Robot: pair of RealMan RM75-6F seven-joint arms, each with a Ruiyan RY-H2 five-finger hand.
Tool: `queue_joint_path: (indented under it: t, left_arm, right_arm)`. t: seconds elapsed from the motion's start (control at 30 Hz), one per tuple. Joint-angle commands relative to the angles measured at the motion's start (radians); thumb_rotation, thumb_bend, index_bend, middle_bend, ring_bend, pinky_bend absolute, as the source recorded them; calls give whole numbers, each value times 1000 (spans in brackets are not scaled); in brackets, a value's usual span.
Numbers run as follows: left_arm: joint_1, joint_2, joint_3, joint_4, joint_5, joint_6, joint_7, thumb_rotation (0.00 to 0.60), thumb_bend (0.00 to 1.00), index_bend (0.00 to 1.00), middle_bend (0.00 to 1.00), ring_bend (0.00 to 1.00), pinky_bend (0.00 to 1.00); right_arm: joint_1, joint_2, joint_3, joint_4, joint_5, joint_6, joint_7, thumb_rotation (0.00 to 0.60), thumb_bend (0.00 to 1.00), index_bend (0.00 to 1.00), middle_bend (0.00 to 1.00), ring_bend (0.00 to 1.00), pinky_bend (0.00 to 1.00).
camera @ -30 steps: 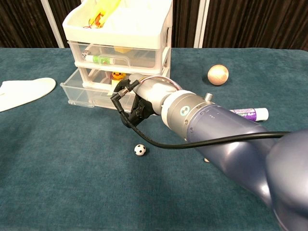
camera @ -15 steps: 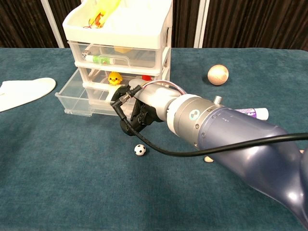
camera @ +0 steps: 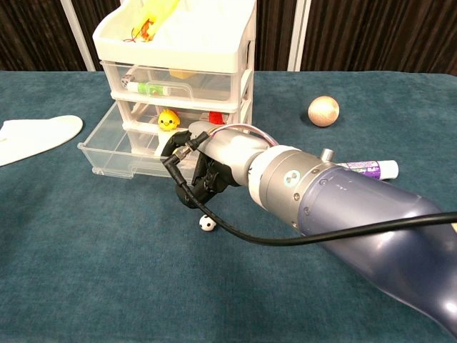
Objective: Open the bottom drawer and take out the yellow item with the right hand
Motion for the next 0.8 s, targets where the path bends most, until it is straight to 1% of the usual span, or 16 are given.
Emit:
queue_joint_path:
  t: [0.03,0.2,0.33,0.47,0.53,0.63,0.73,0.8]
  left_arm:
    - [0,0,0,0,0,0,0,600,514,19,0,0,0]
    - [0,-1,0,0,-1,0,3,600,514,19,0,0,0]
    - [0,-1,0,0,-2,-1,4,600,514,19,0,0,0]
    - [0,0,0,-1,0,-1,3,600,514,19,0,0,0]
    - [0,-1,1,-1,2,0,4,600,514,19,0,0,0]
    - [-1,-1,1,-2,1,-3,7,600,514,19,0,0,0]
    - [-2,-2,2,-4,3,-2,11,600,514,19,0,0,0]
    - [-2,-2,3,-5,2,-3,12,600,514,19,0,0,0]
  right_arm:
    - [-2,4,-2,-10,-6,6,1,600,574,243,1000,1000,1000]
    - [-13,18,-1,-49,-32,19,23,600,570,185,1000,1000,1000]
    - [-29,39,8,-94,-59,14,76,600,550,177,1000,1000,1000]
    - [-36,76,35,-127,-95,1,120,600,505,185,1000,1000,1000]
    - [-27,112,50,-134,-131,-26,131,600,448,195,1000,1000,1000]
    - [8,173,55,-101,-171,-78,87,600,356,185,1000,1000,1000]
    - [60,214,54,-48,-222,-101,-4,600,294,184,1000,1000,1000]
    - [84,228,52,-28,-251,-115,-36,600,272,183,1000,1000,1000]
